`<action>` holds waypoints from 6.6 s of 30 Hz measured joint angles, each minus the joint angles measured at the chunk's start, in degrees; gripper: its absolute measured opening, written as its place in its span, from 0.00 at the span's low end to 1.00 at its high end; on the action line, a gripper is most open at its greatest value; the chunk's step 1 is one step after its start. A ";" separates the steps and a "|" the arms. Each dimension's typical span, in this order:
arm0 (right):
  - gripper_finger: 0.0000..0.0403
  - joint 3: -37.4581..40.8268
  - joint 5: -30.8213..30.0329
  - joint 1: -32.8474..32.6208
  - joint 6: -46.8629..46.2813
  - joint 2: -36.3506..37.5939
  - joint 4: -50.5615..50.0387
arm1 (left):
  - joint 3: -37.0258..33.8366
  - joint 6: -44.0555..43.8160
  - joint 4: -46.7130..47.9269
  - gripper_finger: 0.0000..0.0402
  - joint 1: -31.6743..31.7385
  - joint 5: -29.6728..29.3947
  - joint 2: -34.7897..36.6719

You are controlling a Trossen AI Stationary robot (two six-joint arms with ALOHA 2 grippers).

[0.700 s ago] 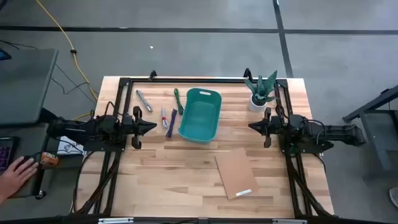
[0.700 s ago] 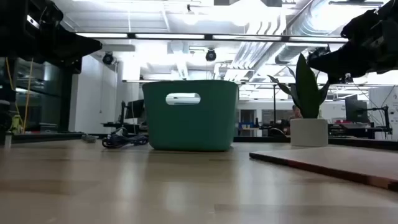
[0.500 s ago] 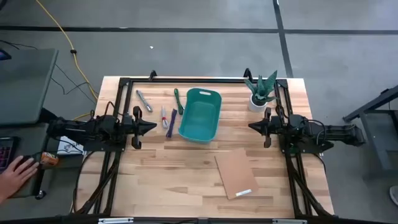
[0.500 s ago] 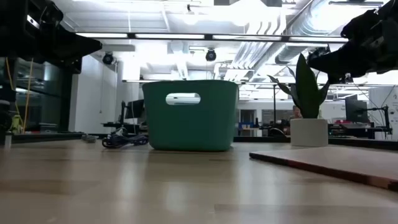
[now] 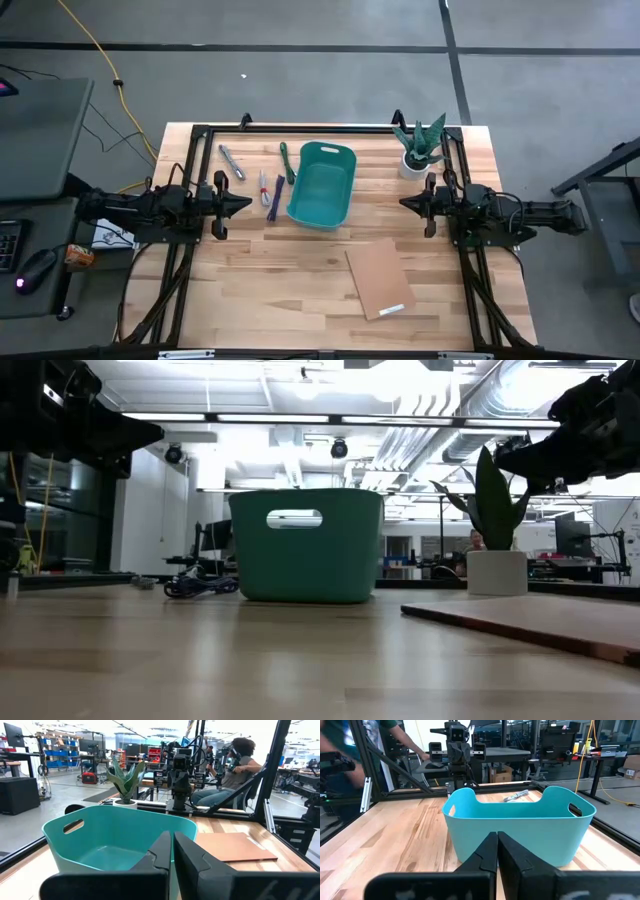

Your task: Pick and place USB-C Cables

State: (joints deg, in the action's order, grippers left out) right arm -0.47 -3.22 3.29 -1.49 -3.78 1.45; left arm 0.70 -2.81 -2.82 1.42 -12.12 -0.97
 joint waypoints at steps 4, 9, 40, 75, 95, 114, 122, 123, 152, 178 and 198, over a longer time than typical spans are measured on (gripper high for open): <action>0.00 0.02 0.00 0.00 -0.01 -0.02 0.00 | -0.01 0.00 0.01 0.00 0.01 0.00 0.02; 0.00 0.01 0.00 0.00 0.00 -0.02 0.00 | 0.01 0.00 0.00 0.00 0.01 0.00 0.02; 0.00 0.00 0.00 0.00 0.00 -0.01 0.00 | 0.01 0.00 0.01 0.00 0.01 -0.02 0.02; 0.00 0.02 0.00 0.00 0.01 -0.01 0.00 | 0.01 0.00 0.01 0.00 0.01 0.00 0.00; 0.00 0.01 0.00 0.00 0.01 -0.01 0.00 | 0.01 0.00 0.01 0.00 0.01 -0.02 0.02; 0.00 0.00 0.00 0.00 0.01 0.00 0.00 | 0.00 0.00 0.01 0.00 0.00 0.00 0.00; 0.00 0.02 0.00 0.00 0.01 -0.02 0.00 | 0.01 0.00 0.01 0.00 -0.01 0.00 0.01; 0.00 0.00 0.00 0.00 0.00 -0.01 0.00 | 0.01 0.00 0.01 0.00 -0.01 0.00 0.02; 0.00 0.01 0.00 0.00 0.00 0.00 0.00 | 0.00 0.00 0.01 0.00 0.01 -0.02 0.01; 0.00 0.01 0.00 0.00 0.00 -0.02 0.00 | 0.00 0.00 0.00 0.00 0.00 0.00 0.01; 0.00 0.02 -0.13 0.00 3.53 -0.02 1.10 | 0.00 0.00 0.00 0.00 0.00 -0.02 0.01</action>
State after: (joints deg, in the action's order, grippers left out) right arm -0.45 -3.36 3.29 2.04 -3.79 2.55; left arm 0.70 -2.81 -2.82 1.42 -12.14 -0.96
